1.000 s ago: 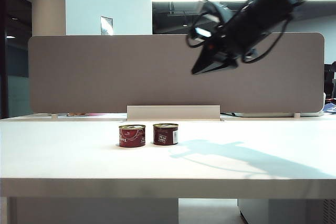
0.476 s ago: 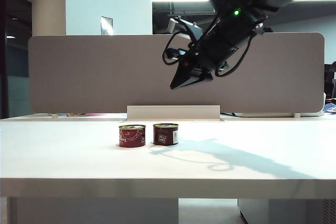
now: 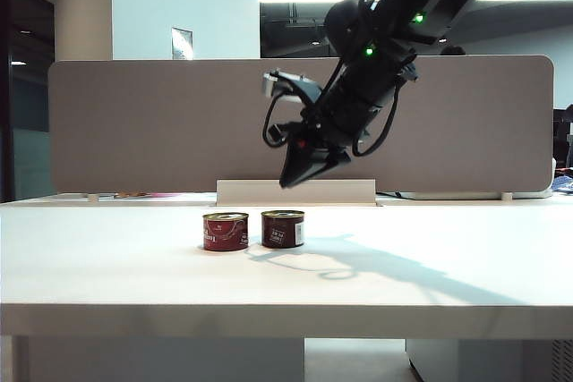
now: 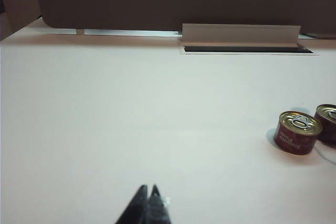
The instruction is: Stack a can of tomatoes on the right onto the can of tomatoes on the left.
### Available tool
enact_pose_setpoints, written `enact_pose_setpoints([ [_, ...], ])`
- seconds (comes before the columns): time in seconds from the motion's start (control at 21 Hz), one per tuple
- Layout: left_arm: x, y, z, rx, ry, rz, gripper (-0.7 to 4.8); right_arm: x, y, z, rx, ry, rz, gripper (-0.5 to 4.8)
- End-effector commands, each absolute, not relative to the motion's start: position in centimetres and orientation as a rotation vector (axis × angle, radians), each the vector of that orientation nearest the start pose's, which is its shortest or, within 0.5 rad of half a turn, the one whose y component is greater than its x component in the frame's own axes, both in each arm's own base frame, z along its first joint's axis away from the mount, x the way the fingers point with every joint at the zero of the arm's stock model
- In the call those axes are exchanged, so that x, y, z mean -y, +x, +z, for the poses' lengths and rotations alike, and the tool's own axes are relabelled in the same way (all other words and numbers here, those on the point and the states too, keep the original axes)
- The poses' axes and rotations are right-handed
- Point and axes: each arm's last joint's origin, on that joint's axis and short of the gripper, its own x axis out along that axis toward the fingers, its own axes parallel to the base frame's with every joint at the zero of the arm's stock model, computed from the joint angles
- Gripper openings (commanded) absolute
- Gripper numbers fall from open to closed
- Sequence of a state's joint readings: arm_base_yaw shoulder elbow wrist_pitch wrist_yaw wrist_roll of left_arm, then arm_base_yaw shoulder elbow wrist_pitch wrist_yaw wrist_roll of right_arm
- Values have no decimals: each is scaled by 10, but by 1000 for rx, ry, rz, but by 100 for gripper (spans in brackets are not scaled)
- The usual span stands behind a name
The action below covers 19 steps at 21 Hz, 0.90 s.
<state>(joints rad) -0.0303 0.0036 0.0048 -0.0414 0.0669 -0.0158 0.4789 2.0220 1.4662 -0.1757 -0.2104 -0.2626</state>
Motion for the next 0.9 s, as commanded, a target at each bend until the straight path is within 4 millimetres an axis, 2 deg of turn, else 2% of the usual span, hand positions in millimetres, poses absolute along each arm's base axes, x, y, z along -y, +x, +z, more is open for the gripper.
enact_pose_setpoints([
  [0.05, 5, 97, 163, -26, -15, -95, -6, -211, 393, 203, -649, -349, 749, 195],
  [0.14, 5, 97, 163, -26, -15, -95, -6, -210, 392, 202, -662, -350, 750, 300],
  [0.24, 5, 97, 163, -26, -15, -96, -6, -210, 391, 200, -684, -351, 755, 464],
  [0.29, 5, 97, 163, -26, -15, -96, -6, -210, 390, 199, -695, -350, 762, 479],
  [0.9, 5, 97, 163, -26, -15, -96, -6, -216, 396, 171, -733, -362, 759, 479],
])
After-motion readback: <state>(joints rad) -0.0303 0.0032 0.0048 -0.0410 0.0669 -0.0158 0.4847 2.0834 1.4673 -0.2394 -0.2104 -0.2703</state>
